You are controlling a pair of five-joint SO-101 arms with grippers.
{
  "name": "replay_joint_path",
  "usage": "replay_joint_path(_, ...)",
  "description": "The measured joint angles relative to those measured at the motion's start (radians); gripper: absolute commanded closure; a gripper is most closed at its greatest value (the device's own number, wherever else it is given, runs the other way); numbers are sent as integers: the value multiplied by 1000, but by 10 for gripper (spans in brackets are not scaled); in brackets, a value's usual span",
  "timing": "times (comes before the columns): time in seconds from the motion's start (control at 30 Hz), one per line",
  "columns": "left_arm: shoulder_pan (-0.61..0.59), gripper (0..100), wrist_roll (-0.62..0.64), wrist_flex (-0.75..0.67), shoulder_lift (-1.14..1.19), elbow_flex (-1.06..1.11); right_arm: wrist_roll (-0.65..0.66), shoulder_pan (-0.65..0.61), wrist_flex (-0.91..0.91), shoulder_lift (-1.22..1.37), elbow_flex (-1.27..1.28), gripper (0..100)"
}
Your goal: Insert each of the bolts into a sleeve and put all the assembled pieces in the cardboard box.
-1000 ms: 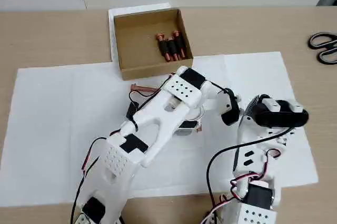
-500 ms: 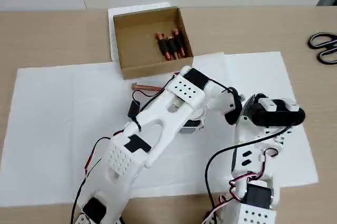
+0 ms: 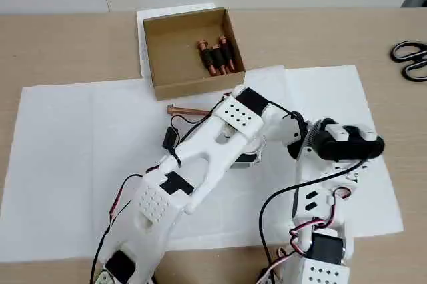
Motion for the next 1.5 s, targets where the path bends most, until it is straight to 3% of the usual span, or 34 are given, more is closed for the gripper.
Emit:
replay_joint_path(0.43,31,992,72,0,-157,8,0,-2,-32,-23,-14,995)
replay_joint_path(0.63,-20,992,262,-2,-193,8,-25,-8,-32,-21,-11,995)
replay_joint_path(0.87,-146,992,321,-3,-571,-265,-94,-26,-20,-5,3,995)
replay_joint_path(1.17,-166,992,364,-14,-589,-324,-94,-25,-20,-3,3,995)
replay_joint_path(1.5,-164,992,560,-21,-595,-885,-94,-83,-150,-3,3,991)
